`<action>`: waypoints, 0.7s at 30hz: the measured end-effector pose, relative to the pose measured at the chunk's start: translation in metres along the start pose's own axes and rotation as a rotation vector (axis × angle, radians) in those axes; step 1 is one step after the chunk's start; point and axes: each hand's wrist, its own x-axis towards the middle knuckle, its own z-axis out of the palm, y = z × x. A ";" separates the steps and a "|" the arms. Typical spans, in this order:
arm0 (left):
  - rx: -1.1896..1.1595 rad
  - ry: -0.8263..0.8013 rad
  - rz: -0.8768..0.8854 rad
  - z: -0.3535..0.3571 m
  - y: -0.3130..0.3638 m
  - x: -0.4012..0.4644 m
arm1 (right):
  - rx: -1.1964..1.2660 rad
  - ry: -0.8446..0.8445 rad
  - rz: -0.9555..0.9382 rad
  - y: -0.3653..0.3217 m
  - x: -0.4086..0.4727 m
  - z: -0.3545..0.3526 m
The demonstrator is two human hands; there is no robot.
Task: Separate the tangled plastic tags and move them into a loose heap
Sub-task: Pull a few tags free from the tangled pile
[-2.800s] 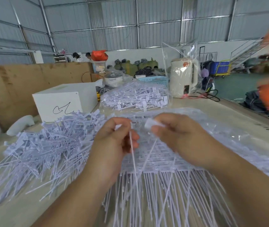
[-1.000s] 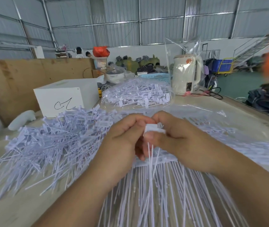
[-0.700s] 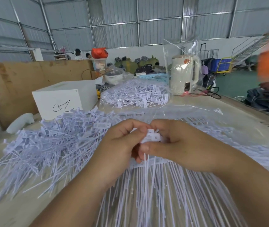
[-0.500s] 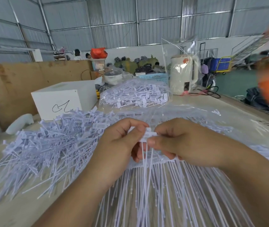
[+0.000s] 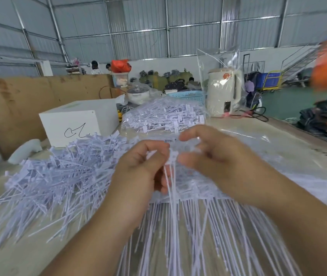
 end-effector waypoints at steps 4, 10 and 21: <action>0.201 -0.142 0.070 0.001 -0.002 -0.003 | -0.171 -0.150 0.003 0.010 0.003 0.011; 0.191 -0.240 0.003 0.000 0.002 -0.005 | -0.240 -0.123 0.014 0.008 0.004 0.015; 0.224 -0.045 0.084 -0.008 -0.003 0.004 | -0.329 -0.161 0.079 -0.005 -0.001 -0.010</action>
